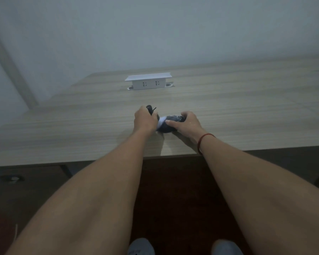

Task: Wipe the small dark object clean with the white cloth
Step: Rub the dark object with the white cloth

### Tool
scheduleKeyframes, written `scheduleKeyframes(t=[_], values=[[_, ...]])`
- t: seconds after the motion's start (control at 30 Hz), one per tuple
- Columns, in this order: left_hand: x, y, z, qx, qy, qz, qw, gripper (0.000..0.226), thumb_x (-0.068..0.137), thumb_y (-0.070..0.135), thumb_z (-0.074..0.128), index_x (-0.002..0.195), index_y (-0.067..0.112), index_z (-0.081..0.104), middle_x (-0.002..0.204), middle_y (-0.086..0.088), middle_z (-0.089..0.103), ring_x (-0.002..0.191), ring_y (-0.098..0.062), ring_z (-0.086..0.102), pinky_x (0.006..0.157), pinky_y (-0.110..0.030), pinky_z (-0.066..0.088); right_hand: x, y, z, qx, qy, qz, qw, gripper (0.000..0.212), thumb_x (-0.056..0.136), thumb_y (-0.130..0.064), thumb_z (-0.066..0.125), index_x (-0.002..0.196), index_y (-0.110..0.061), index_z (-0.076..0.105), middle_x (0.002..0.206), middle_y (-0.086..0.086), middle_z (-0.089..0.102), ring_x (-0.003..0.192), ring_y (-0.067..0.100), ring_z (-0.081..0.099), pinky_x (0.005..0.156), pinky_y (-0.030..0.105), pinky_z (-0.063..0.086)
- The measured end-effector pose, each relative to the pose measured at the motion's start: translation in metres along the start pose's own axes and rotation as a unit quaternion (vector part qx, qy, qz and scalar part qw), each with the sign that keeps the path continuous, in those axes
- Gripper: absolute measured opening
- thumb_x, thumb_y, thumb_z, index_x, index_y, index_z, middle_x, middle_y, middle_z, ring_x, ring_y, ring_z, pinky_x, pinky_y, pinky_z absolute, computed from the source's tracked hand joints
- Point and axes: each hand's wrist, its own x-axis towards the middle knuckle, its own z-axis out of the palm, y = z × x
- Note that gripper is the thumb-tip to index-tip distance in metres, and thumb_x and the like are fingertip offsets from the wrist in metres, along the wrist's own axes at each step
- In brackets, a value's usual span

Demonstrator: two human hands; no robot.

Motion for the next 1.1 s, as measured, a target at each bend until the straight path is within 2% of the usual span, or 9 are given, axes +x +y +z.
scheduleKeyframes(t=[0.1, 0.27, 0.4, 0.57, 0.7, 0.77, 0.9, 1.0, 1.1], values=[[0.0, -0.003, -0.003, -0.001, 0.034, 0.021, 0.999, 0.036, 0.095, 0.026, 0.053, 0.117, -0.003, 0.056, 0.121, -0.022, 0.059, 0.111, -0.035, 0.058, 0.088, -0.037, 0.046, 0.003, 0.001, 0.001, -0.006, 0.003, -0.002, 1.0, 0.113, 0.025, -0.069, 0.071, 0.125, -0.023, 0.05, 0.123, 0.005, 0.058, 0.118, 0.029, 0.055, 0.098, 0.044, 0.05], [-0.009, -0.005, 0.006, -0.037, 0.034, 0.013, 0.999, 0.033, 0.095, 0.026, 0.053, 0.116, 0.0, 0.055, 0.119, -0.018, 0.059, 0.108, -0.032, 0.059, 0.09, -0.038, 0.049, -0.005, -0.006, -0.003, -0.073, 0.04, -0.016, 0.996, 0.079, 0.06, -0.056, 0.082, 0.127, -0.023, 0.055, 0.131, 0.007, 0.055, 0.123, 0.028, 0.05, 0.103, 0.048, 0.046], [-0.004, -0.005, 0.002, -0.039, 0.056, 0.035, 0.997, 0.032, 0.095, 0.025, 0.053, 0.114, -0.001, 0.056, 0.117, -0.019, 0.06, 0.107, -0.032, 0.059, 0.085, -0.035, 0.047, -0.003, -0.004, -0.005, -0.02, 0.03, -0.004, 0.999, 0.079, 0.061, -0.047, 0.086, 0.127, -0.02, 0.054, 0.125, 0.005, 0.059, 0.119, 0.028, 0.055, 0.099, 0.046, 0.05], [-0.006, -0.01, 0.001, -0.007, 0.026, 0.013, 1.0, 0.032, 0.095, 0.023, 0.054, 0.117, -0.001, 0.055, 0.119, -0.016, 0.058, 0.104, -0.027, 0.059, 0.085, -0.034, 0.047, -0.002, -0.002, -0.009, 0.047, 0.001, 0.008, 0.999, 0.075, 0.066, -0.031, 0.087, 0.129, -0.017, 0.049, 0.111, 0.0, 0.053, 0.113, 0.026, 0.056, 0.092, 0.04, 0.054], [-0.012, -0.007, 0.003, -0.045, 0.043, 0.08, 0.995, 0.028, 0.094, 0.024, 0.055, 0.109, 0.0, 0.058, 0.111, -0.018, 0.062, 0.102, -0.03, 0.059, 0.087, -0.037, 0.049, -0.004, -0.003, -0.01, 0.146, -0.041, 0.031, 0.988, 0.067, 0.072, -0.011, 0.082, 0.13, -0.015, 0.049, 0.129, 0.012, 0.052, 0.111, 0.029, 0.058, 0.086, 0.039, 0.059], [-0.015, -0.01, 0.005, -0.019, 0.036, 0.061, 0.997, 0.029, 0.095, 0.025, 0.054, 0.11, 0.001, 0.057, 0.113, -0.018, 0.06, 0.103, -0.031, 0.059, 0.087, -0.038, 0.048, -0.008, -0.004, -0.011, 0.148, -0.047, 0.027, 0.988, 0.066, 0.075, -0.008, 0.08, 0.133, -0.011, 0.048, 0.135, 0.014, 0.049, 0.114, 0.028, 0.057, 0.087, 0.039, 0.059], [-0.007, -0.008, -0.005, 0.031, 0.062, 0.053, 0.996, 0.03, 0.096, 0.026, 0.051, 0.113, 0.002, 0.056, 0.115, -0.016, 0.058, 0.104, -0.031, 0.058, 0.089, -0.039, 0.048, -0.013, -0.006, -0.017, 0.128, -0.06, 0.009, 0.99, 0.078, 0.079, -0.008, 0.077, 0.145, -0.013, 0.037, 0.145, 0.01, 0.039, 0.111, 0.022, 0.049, 0.055, 0.014, 0.054], [-0.003, -0.002, -0.003, -0.041, 0.032, 0.05, 0.997, 0.034, 0.094, 0.027, 0.056, 0.114, 0.0, 0.058, 0.112, -0.014, 0.061, 0.102, -0.026, 0.058, 0.084, -0.033, 0.046, -0.017, -0.006, -0.021, 0.15, -0.071, 0.01, 0.986, 0.082, 0.081, -0.003, 0.074, 0.149, -0.014, 0.029, 0.151, 0.012, 0.034, 0.115, 0.023, 0.048, 0.052, 0.011, 0.051], [-0.004, -0.013, 0.001, -0.033, -0.003, 0.003, 0.999, 0.038, 0.092, 0.027, 0.059, 0.118, 0.0, 0.058, 0.118, -0.018, 0.063, 0.108, -0.032, 0.061, 0.089, -0.036, 0.048, -0.014, -0.006, -0.025, 0.118, -0.064, 0.008, 0.991, 0.081, 0.084, -0.002, 0.07, 0.151, -0.011, 0.025, 0.153, 0.015, 0.033, 0.107, 0.02, 0.044, 0.039, 0.004, 0.041]])
